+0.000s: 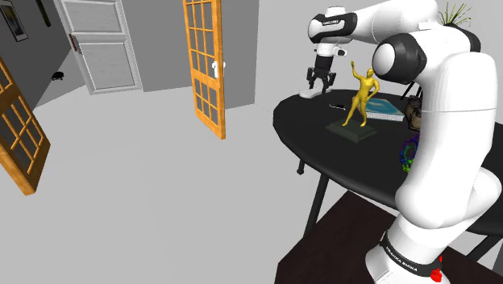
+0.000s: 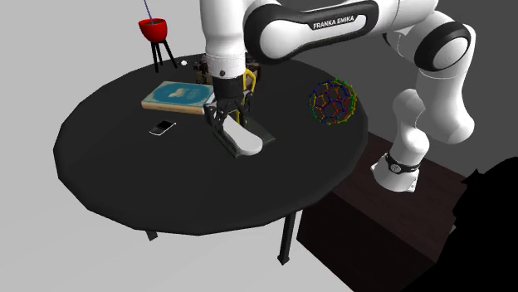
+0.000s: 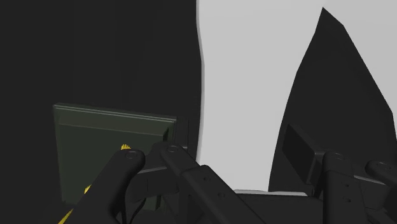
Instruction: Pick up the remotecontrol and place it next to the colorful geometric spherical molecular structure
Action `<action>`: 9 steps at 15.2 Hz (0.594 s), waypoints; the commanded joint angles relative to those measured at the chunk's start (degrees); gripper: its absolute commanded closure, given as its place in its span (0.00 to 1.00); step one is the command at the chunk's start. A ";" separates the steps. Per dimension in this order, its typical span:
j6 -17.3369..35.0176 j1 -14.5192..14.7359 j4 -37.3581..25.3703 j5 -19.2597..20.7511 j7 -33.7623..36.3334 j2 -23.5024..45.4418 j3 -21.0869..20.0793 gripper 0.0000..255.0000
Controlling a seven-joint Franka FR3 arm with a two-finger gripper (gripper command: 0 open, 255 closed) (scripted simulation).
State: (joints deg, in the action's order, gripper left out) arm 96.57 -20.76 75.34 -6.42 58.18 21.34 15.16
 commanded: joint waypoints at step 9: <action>-9.13 -1.17 -11.57 -0.60 0.07 2.46 0.07 1.00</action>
State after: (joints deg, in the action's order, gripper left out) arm 88.20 -21.92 64.38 -7.05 58.19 23.96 15.22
